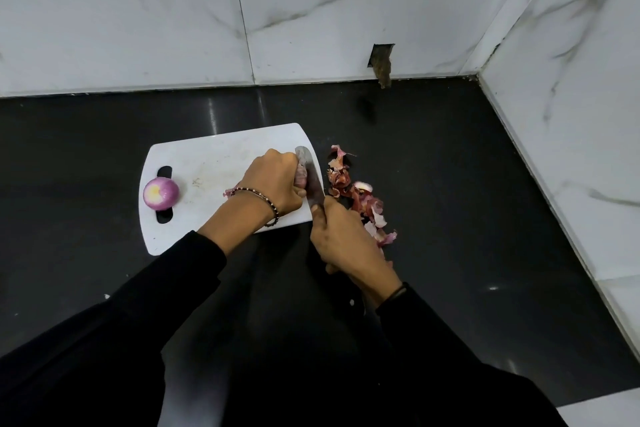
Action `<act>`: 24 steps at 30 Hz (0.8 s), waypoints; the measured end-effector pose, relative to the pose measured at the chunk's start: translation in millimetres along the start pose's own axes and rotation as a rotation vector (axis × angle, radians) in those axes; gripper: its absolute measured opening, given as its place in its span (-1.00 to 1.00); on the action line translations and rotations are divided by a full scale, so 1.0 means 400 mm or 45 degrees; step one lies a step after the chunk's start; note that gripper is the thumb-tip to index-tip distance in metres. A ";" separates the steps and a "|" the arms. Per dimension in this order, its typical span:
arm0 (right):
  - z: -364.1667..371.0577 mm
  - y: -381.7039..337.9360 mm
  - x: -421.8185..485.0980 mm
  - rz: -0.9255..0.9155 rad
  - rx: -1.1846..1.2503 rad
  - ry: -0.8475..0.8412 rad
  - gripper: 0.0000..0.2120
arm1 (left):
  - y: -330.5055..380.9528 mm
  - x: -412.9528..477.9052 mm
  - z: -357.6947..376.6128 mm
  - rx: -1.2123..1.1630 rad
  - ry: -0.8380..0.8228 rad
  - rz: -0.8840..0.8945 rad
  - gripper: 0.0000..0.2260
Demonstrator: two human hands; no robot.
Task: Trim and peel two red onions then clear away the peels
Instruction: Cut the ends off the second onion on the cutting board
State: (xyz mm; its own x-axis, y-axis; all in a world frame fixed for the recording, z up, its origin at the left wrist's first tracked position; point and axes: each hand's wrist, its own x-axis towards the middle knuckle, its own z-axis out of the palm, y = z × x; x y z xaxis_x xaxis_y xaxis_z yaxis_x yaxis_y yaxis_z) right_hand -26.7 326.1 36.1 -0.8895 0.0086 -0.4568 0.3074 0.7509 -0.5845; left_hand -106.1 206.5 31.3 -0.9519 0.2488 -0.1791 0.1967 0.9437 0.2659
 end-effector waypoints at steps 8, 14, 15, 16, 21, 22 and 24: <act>0.043 0.014 0.035 -0.031 0.030 0.046 -0.78 | 0.004 0.007 0.003 0.080 0.000 0.009 -0.73; 0.089 0.015 0.043 -0.050 0.091 0.100 -0.77 | 0.000 0.010 0.000 0.045 -0.041 -0.008 -0.61; 0.094 0.014 0.039 -0.042 0.072 0.111 -0.78 | -0.001 0.009 -0.002 0.034 -0.048 -0.014 -0.62; 0.098 0.011 0.036 -0.032 0.035 0.119 -0.79 | -0.004 0.009 -0.003 0.019 -0.042 -0.024 -0.63; 0.108 -0.020 0.022 0.055 -0.178 0.127 -0.74 | -0.018 0.003 -0.001 -0.038 -0.034 -0.064 -0.75; 0.108 -0.021 0.021 0.058 -0.219 0.137 -0.73 | -0.018 0.002 0.000 -0.046 -0.029 -0.066 -0.77; 0.108 -0.024 0.018 0.054 -0.305 0.154 -0.71 | -0.016 -0.002 0.003 -0.052 -0.015 -0.071 -0.81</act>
State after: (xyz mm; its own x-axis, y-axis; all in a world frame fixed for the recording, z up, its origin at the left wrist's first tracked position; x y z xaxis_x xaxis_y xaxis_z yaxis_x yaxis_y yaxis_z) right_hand -21.3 290.4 9.3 -0.9159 0.1116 -0.3857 0.2695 0.8829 -0.3846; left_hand -106.4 200.4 28.5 -0.9582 0.1991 -0.2055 0.1338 0.9466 0.2934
